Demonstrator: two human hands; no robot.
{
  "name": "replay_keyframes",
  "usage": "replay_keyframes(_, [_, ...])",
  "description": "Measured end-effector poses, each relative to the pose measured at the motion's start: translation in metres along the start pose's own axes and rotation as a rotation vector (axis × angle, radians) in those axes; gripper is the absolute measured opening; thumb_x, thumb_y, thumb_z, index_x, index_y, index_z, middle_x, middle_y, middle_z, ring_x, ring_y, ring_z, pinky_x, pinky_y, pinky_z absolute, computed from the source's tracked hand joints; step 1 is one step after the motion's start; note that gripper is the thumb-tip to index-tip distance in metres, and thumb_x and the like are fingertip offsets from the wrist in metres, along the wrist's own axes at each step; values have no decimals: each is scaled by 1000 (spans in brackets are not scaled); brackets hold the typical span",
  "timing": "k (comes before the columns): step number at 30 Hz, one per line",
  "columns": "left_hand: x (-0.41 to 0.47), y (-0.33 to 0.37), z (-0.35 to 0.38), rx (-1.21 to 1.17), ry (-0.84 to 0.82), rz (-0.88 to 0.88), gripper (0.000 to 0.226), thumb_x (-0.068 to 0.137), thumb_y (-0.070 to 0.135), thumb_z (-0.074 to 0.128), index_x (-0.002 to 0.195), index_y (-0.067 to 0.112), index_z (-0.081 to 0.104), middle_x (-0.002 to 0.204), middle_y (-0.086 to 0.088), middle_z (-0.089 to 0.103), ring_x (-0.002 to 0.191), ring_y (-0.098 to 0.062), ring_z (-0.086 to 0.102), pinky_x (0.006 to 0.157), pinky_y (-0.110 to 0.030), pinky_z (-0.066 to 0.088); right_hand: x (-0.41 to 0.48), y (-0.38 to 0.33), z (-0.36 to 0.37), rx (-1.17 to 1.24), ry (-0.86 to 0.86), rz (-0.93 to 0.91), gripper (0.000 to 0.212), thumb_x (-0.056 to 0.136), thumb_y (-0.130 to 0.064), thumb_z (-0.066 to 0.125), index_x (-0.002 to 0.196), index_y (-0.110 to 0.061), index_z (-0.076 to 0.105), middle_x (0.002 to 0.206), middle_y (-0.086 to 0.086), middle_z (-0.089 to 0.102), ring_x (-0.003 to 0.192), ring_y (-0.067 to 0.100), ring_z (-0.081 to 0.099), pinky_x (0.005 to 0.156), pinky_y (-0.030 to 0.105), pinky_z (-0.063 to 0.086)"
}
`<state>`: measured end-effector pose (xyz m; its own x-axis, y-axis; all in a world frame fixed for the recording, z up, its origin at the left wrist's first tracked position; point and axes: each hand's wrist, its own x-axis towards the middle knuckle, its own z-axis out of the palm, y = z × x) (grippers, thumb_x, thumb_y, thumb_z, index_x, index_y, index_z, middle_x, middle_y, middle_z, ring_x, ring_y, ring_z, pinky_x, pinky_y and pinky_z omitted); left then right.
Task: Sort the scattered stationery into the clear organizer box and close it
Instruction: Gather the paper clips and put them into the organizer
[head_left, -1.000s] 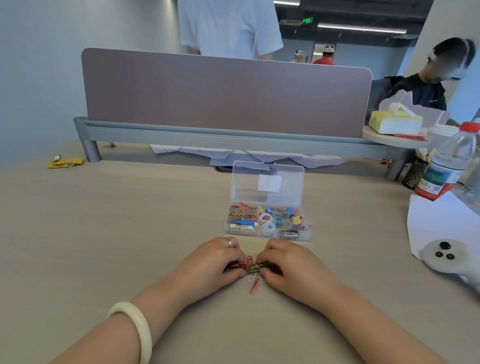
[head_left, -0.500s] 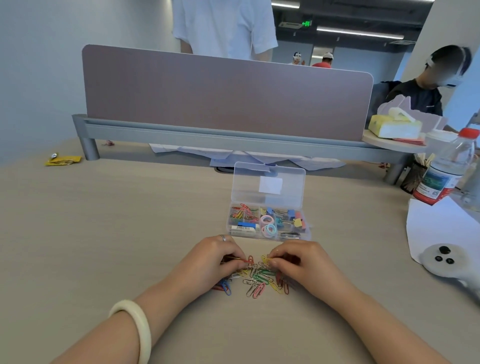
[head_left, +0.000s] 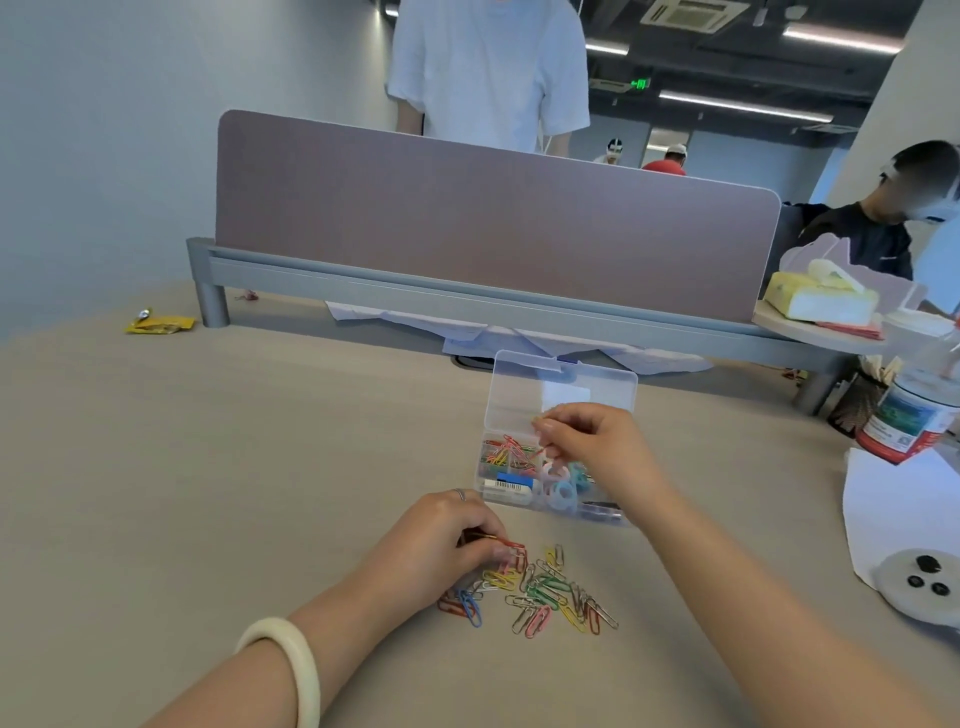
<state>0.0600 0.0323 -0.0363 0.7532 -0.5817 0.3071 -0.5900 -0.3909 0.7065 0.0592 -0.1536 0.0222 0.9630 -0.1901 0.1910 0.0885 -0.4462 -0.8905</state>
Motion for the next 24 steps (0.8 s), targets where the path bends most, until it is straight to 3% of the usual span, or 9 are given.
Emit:
replay_keyframes(8, [0,1,-2,16,-19,29,14,76,30,69,84,19,71,81,10,58,81,-6,57,76,-22,46,48,17,31,-167,-66,33,14,85,-14,62,91,-3,68,80,7,68,60,5,62,51,8,47])
replay_keyframes(13, [1,0,-2,17,-11,34,14,77,27,68,85,17,71,80,9,57,79,-6,56,75,-19,44,51,24,34,-381,-140,-24,11,84,-18,63,89,-12,70,91,5,69,80,14,64,76,25,54])
replay_keyframes(19, [0,-2,-2,21,-8,40,14,77,28,68,86,18,71,82,8,57,81,-6,57,75,-19,44,49,25,30,-598,-147,-120,14,83,-17,63,94,-12,71,93,1,55,84,13,53,76,25,45])
replay_keyframes(24, [0,-1,-3,21,-11,37,14,76,30,68,85,19,71,82,6,59,81,-7,57,75,-21,45,45,28,23,-625,-200,-88,21,86,-13,60,105,-14,68,106,4,63,87,11,52,76,24,44])
